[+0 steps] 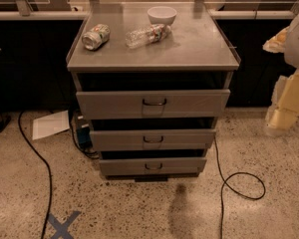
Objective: Open top drawer
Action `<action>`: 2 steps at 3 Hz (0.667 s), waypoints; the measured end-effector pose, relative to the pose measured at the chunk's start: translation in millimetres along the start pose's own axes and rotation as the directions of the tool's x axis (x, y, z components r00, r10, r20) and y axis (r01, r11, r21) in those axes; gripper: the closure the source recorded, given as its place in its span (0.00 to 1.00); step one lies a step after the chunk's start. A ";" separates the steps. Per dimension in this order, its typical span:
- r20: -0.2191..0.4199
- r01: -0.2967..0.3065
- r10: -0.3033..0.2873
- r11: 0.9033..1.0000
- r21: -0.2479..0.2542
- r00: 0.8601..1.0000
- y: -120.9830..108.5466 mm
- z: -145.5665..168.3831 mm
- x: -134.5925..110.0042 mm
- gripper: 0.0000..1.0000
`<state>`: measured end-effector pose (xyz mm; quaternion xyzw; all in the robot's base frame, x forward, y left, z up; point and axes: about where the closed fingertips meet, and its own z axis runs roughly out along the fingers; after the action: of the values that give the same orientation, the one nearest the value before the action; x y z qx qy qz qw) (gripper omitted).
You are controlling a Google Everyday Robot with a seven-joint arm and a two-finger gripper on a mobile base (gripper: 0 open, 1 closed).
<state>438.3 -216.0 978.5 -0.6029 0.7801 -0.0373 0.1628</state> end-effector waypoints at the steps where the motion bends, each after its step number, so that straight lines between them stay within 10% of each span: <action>1: 0.000 0.000 0.000 1.000 0.000 1.000 0.0 0.0 0.0 0.00; 2: 0.024 -0.028 0.028 1.000 -0.013 0.999 -1.3 11.7 2.4 0.00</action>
Offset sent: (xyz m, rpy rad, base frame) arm 0.0125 -0.0045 -0.0375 0.0979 0.0481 -0.0510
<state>442.5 -217.1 967.3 -0.5933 0.7867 -0.0228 0.1690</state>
